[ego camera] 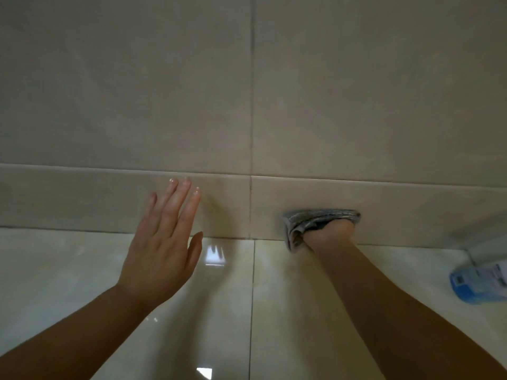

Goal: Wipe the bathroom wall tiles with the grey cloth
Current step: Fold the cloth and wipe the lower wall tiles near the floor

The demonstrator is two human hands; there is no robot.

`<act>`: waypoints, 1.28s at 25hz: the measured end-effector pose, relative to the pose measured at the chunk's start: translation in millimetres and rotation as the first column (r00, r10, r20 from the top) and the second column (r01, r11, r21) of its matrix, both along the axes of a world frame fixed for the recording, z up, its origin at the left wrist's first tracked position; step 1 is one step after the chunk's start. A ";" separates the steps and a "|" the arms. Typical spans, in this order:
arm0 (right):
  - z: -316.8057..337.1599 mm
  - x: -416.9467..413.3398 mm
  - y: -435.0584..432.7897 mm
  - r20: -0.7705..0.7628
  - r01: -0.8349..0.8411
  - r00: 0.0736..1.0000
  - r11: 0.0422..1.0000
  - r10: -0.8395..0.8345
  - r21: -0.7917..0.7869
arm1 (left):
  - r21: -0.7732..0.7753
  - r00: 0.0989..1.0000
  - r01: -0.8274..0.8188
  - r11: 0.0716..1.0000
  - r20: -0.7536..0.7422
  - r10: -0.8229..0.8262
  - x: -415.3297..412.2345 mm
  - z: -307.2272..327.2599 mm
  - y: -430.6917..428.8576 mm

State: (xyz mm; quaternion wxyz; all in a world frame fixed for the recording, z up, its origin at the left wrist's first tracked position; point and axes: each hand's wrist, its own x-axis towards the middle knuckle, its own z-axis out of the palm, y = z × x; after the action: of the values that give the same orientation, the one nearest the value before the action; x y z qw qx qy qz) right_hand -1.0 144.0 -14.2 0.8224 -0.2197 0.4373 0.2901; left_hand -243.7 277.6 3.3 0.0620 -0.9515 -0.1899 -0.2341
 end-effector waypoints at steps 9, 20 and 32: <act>28.8 -55.1 60.0 0.108 -0.333 0.933 0.937 0.344 -0.105 | 0.066 0.989 0.147 0.987 0.000 -0.147 -40.4 13.0 71.8; 45.4 -133.1 154.8 0.174 -0.391 0.850 0.817 0.497 -0.425 | 0.132 0.985 0.106 0.986 0.125 -0.123 -91.2 43.4 129.2; 60.0 -174.4 208.8 0.163 -0.473 0.648 0.561 0.744 -0.680 | 0.062 0.976 -0.038 0.997 0.215 0.024 -141.3 36.9 148.4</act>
State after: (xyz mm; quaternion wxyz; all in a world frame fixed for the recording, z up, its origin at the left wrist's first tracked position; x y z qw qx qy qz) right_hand -175.4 352.8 45.7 0.6301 -0.6587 0.2013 0.3585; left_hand -385.0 426.0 40.2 0.0761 -0.9151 -0.2024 -0.3404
